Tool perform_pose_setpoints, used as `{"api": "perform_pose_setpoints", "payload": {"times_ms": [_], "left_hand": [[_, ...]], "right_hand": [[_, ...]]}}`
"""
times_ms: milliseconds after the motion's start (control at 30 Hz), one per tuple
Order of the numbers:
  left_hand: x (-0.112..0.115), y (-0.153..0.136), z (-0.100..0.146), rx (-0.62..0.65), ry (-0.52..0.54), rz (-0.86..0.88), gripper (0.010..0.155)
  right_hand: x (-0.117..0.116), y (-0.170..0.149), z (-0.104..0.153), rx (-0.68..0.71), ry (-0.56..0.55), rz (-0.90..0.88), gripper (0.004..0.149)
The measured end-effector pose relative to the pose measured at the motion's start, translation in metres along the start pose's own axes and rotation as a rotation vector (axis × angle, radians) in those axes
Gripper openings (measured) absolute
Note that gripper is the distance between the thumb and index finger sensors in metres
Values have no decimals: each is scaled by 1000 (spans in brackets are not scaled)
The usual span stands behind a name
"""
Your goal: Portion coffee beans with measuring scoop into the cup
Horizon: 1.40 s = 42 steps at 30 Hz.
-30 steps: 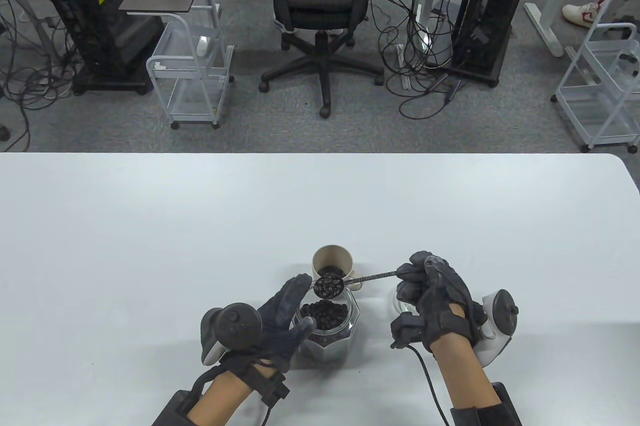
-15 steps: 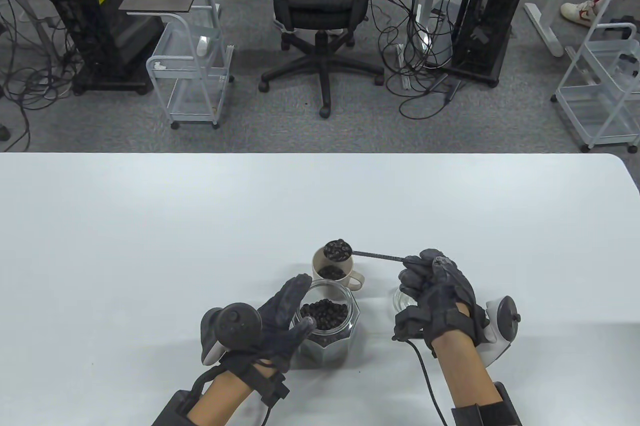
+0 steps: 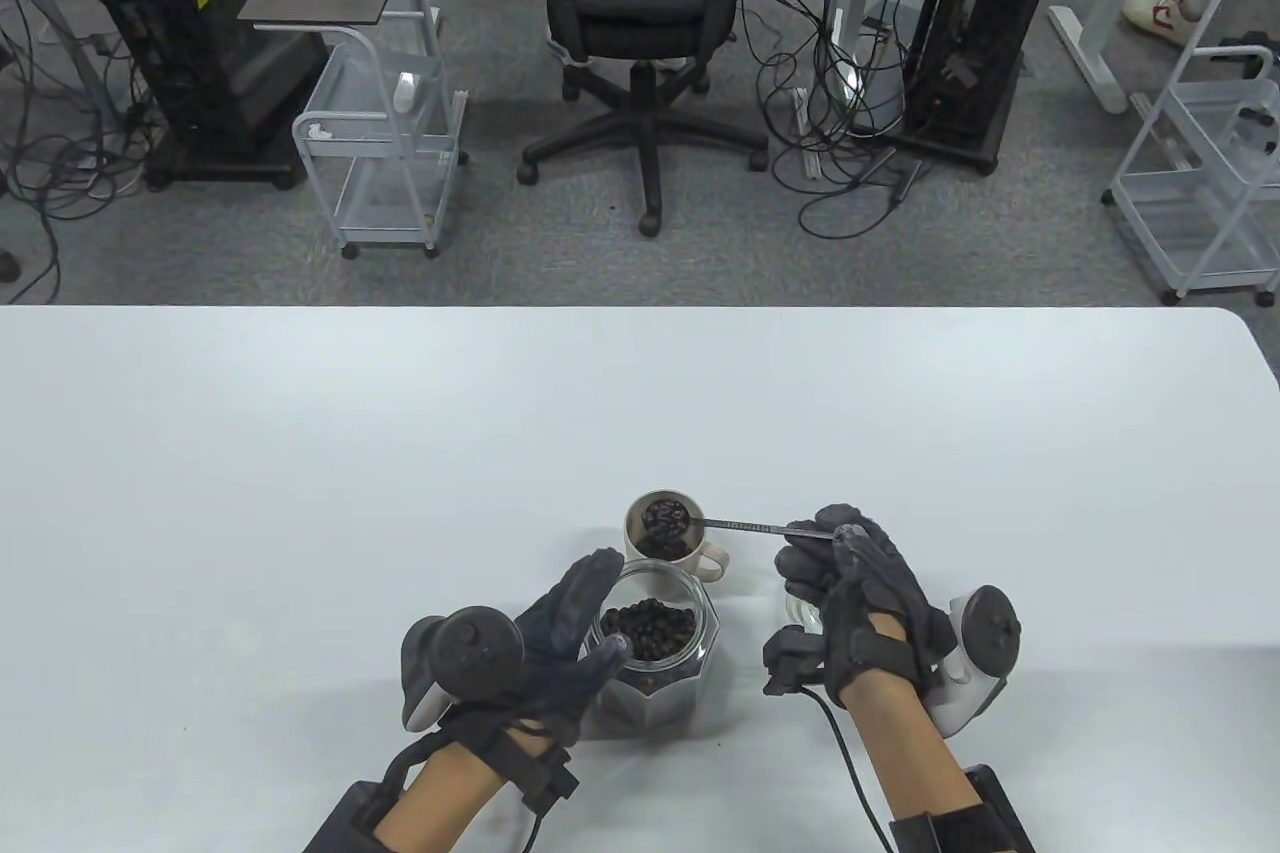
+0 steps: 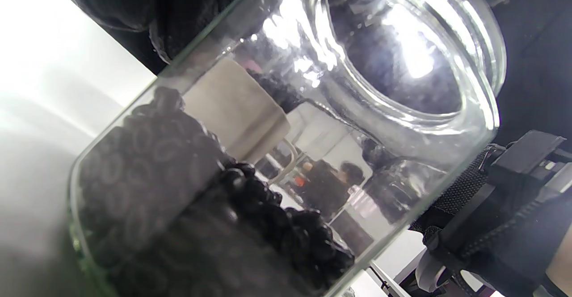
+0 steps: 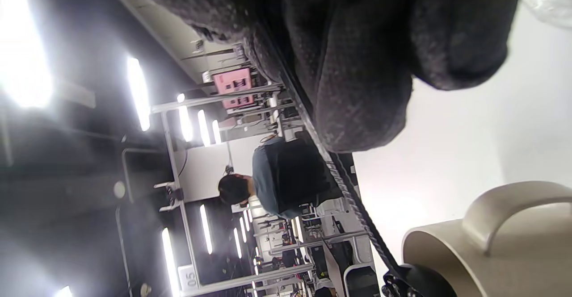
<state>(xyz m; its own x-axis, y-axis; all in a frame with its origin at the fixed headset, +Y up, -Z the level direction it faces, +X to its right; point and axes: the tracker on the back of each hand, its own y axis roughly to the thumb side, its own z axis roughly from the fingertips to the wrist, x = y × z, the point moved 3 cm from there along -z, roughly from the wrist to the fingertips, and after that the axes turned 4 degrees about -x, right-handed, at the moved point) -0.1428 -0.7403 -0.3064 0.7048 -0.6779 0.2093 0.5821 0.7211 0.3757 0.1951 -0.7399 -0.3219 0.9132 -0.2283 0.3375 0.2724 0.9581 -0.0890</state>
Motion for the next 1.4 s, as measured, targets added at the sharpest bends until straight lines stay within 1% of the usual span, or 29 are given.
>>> {"api": "perform_pose_setpoints", "payload": {"times_ms": [100, 267, 367, 433, 500, 567, 633, 700, 767, 867, 900, 967, 1000, 1033, 1100, 1233, 1300, 1400], "left_hand": [[0, 0, 0, 0, -1, 3, 85], [0, 0, 0, 0, -1, 3, 85], [0, 0, 0, 0, -1, 3, 85], [0, 0, 0, 0, -1, 2, 85], [0, 0, 0, 0, -2, 1, 85], [0, 0, 0, 0, -1, 1, 85], [0, 0, 0, 0, -1, 1, 85], [0, 0, 0, 0, -1, 1, 85], [0, 0, 0, 0, -2, 1, 85], [0, 0, 0, 0, -2, 0, 85], [0, 0, 0, 0, -2, 0, 85], [0, 0, 0, 0, -2, 0, 85], [0, 0, 0, 0, -1, 0, 85], [0, 0, 0, 0, -1, 0, 85], [0, 0, 0, 0, -1, 0, 85], [0, 0, 0, 0, -1, -6, 85], [0, 0, 0, 1, -1, -10, 85], [0, 0, 0, 1, -1, -10, 85]], "right_hand": [[-8, 8, 2, 93, 37, 92, 44], [-30, 25, 11, 313, 146, 319, 44], [-46, 36, 19, 478, 232, 457, 44], [-58, 43, 27, 603, 309, 546, 44], [-66, 48, 35, 713, 358, 635, 44], [-71, 51, 42, 789, 368, 705, 44], [-72, 53, 45, 824, 365, 728, 44], [-69, 55, 45, 825, 352, 701, 44], [-62, 58, 42, 803, 301, 631, 44], [-46, 61, 34, 714, 214, 462, 44], [-36, 61, 29, 647, 166, 359, 44], [-26, 59, 24, 560, 122, 238, 44], [-19, 56, 20, 486, 97, 149, 44], [-16, 53, 17, 435, 87, 99, 44], [-9, 44, 10, 297, 102, -46, 43], [-3, 30, 2, 141, 138, -228, 42], [-2, 30, 1, 145, 141, -239, 41], [0, 40, 4, 236, 124, -176, 39]]}}
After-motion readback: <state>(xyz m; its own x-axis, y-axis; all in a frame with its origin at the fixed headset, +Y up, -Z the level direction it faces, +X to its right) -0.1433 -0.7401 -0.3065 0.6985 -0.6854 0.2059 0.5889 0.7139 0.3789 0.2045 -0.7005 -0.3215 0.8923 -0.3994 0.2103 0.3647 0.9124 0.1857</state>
